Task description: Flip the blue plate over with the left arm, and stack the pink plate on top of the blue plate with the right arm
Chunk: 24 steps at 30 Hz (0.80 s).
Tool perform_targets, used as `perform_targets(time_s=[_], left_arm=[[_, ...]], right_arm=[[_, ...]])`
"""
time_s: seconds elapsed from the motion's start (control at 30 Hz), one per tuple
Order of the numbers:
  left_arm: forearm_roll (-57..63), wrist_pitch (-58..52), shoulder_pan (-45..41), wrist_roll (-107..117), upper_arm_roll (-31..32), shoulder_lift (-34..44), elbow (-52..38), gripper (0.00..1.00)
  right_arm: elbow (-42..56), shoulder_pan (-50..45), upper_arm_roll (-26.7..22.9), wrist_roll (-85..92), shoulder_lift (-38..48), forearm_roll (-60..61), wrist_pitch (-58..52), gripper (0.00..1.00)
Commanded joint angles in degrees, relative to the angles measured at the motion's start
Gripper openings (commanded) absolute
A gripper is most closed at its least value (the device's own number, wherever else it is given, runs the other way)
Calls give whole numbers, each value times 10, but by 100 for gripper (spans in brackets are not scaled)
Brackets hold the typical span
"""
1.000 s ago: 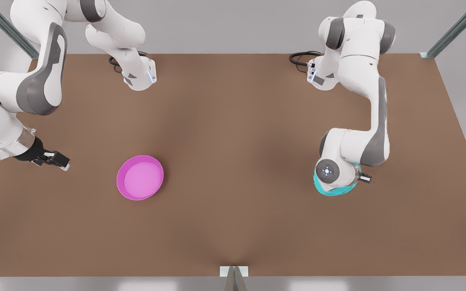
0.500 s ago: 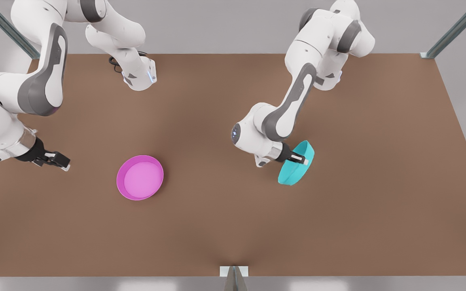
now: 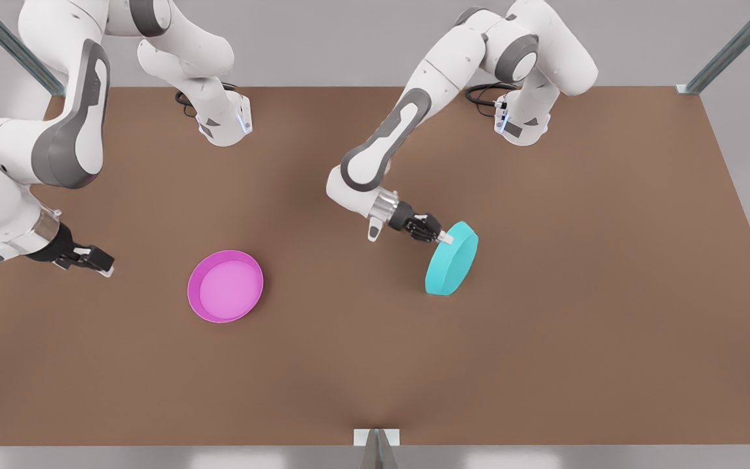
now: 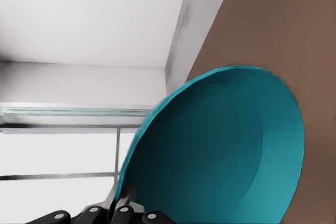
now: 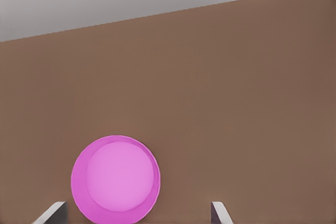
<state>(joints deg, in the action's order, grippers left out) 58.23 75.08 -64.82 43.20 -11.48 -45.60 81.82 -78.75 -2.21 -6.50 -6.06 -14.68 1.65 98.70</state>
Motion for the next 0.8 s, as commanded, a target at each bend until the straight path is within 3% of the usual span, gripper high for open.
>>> perform_targets(time_s=[0.0,0.4,0.43,0.47,0.67,0.77], left_arm=[[8,-6,-3,5,0,-5,0,21],[88,-21,-32,138,1,-82,-6,21],[88,-22,-32,138,1,-83,-6,70],[85,-22,-32,138,1,-84,-6,100],[40,-24,-33,149,2,-96,-21,100],[-62,14,-33,184,15,-98,-61,100]], right_arm=[[0,1,0,0,0,0,0,100],[0,1,-1,0,0,2,4,100],[0,1,-1,0,0,2,4,100],[0,1,-1,0,0,2,4,100],[0,2,-1,0,0,2,4,100],[11,2,0,10,-5,-6,-1,100]])
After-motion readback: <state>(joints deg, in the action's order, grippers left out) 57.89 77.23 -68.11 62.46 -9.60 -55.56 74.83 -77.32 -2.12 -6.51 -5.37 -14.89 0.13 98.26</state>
